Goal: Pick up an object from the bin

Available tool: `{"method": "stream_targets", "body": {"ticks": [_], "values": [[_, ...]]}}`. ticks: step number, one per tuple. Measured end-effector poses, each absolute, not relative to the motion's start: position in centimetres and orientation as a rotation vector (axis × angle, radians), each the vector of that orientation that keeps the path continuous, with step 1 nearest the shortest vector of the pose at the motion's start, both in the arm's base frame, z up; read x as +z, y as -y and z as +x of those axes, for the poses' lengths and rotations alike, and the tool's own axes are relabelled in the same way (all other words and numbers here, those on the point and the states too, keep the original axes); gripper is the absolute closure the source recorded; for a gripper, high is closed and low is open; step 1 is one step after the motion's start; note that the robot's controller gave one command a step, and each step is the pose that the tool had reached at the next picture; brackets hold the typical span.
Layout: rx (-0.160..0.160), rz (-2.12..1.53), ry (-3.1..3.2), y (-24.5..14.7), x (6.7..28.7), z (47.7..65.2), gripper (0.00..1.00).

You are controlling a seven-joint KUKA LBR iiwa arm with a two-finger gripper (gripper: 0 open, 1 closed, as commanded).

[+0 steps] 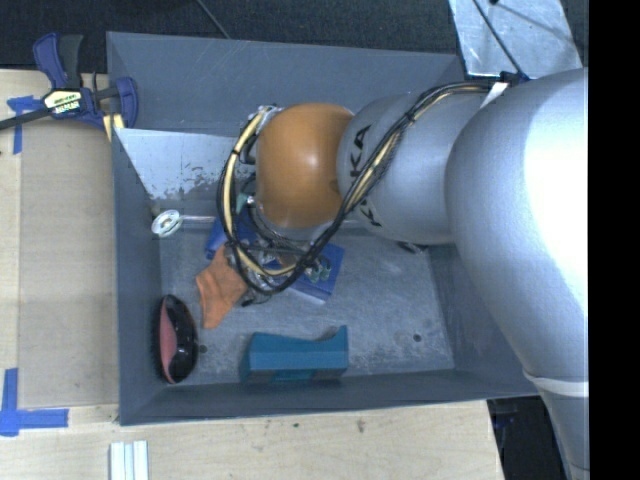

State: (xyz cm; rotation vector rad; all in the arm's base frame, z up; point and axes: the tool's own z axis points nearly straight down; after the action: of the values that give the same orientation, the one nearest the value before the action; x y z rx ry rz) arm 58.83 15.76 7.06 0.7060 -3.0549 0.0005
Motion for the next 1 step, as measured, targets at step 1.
{"method": "stream_targets", "body": {"ticks": [1], "values": [[0.000,0.706,3.055,-15.75,7.25,58.76,1.00]]}}
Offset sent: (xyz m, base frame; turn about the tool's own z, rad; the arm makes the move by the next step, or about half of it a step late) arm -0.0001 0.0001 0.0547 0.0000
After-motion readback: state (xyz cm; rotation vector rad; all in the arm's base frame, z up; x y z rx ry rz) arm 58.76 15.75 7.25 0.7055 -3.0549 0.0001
